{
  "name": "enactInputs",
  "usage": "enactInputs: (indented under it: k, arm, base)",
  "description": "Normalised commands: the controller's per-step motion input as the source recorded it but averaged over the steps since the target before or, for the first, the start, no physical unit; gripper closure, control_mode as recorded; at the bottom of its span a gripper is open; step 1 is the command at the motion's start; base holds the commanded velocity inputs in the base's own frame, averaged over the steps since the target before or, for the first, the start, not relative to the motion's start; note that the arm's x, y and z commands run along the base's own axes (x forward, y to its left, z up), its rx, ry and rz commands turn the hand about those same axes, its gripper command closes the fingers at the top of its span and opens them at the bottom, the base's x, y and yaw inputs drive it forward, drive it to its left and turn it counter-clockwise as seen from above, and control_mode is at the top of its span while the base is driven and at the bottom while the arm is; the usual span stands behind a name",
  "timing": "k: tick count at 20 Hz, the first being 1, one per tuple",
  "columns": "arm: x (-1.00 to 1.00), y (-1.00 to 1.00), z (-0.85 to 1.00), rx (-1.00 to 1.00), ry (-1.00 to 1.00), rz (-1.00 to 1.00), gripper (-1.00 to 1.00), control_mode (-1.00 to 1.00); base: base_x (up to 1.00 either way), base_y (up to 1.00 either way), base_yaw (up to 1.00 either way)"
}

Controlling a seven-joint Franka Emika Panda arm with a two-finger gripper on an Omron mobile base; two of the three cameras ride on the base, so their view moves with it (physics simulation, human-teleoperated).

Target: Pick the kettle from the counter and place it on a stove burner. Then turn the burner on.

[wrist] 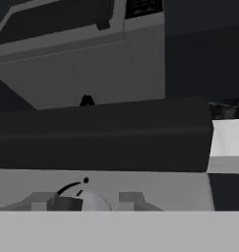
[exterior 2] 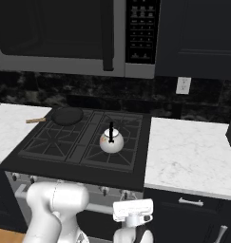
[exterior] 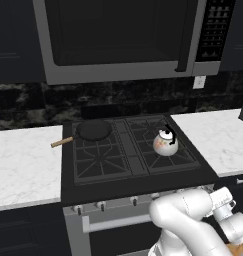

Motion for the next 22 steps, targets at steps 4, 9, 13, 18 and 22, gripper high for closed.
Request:
enactInputs:
  k: [4, 9, 13, 18, 22]
  arm:
    - [0.12, 0.13, -0.03, -0.20, -0.28, 0.10, 1.00, -1.00]
    - [0.12, 0.19, -0.12, -0.23, -0.18, 0.08, 1.00, -1.00]
    - [0.16, 0.15, -0.15, -0.22, -0.14, 0.08, 1.00, -1.00]
    - [0.26, 0.13, -0.25, -0.22, -0.08, 0.09, 1.00, -1.00]
    - [0.21, 0.12, -0.19, -0.22, -0.09, 0.09, 1.00, -1.00]
  base:
    - [0.00, 0.00, 0.00]
    - [0.00, 0.00, 0.00]
    - [0.00, 0.00, 0.00]
    - [0.00, 0.00, 0.00]
    - [0.00, 0.00, 0.00]
